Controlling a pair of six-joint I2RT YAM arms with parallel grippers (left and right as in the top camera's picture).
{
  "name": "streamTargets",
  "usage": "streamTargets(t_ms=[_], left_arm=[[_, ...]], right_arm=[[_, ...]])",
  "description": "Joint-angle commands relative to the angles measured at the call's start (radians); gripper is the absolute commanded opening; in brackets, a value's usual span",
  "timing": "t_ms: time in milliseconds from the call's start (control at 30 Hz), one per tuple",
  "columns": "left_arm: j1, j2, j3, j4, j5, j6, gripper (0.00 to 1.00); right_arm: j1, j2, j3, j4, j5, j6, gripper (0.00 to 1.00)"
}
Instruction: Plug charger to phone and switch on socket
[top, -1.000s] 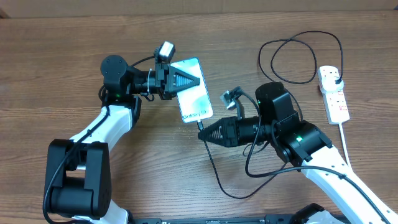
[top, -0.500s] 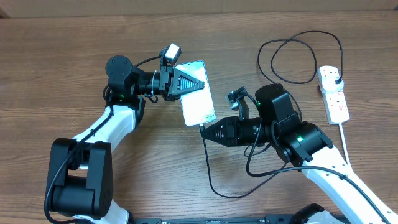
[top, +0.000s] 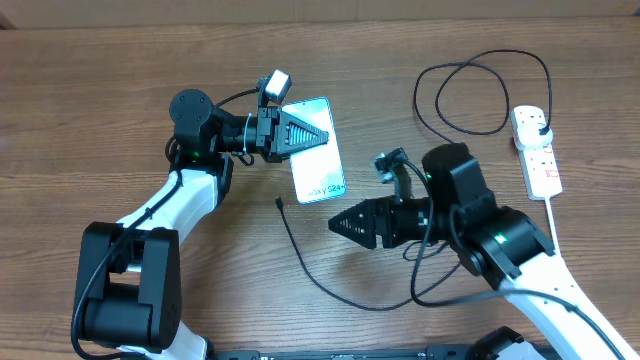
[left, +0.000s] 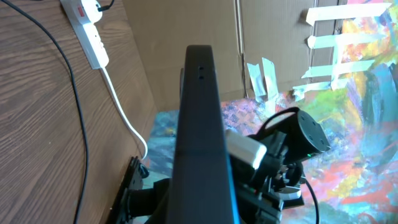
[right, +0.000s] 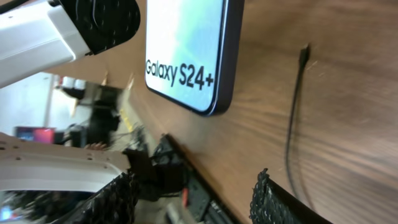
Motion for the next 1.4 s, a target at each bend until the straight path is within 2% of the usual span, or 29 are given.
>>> streamTargets(t_ms=[0,167,367,567,867,1133,1367], left_arm=[[-0.001,-0.010,0.023,0.008,0.006,0.041,0.04],[0.027,-0.010,0.023,0.008,-0.012,0.081,0.04],[0.162,-0.010,0.022,-0.003,-0.006,0.101,0.04],[0.277,-0.010,0.019,-0.004,0.078,0.100,0.04],[0.371,-0.010,-0.031,-0.003,0.078,0.101,0.04],[0.381,-0.010,-0.057,-0.003,0.077,0.127,0.04],[0.381,-0.010,-0.057,-0.003,0.077,0.127,0.04]], right_arm=[[0.002,-0.040,0.014,-0.024,0.169,-0.043,0.61],[0.023,-0.018,0.014,-0.100,0.377,-0.043,0.61],[0.105,0.080,0.011,-0.066,0.432,-0.047,0.64],[0.229,0.289,0.011,0.054,0.510,-0.047,0.60],[0.388,0.547,0.012,0.309,0.695,-0.046,0.61],[0.418,0.678,0.013,0.443,0.760,-0.046,0.60],[0.463,0.732,0.048,0.502,0.769,-0.046,0.53]])
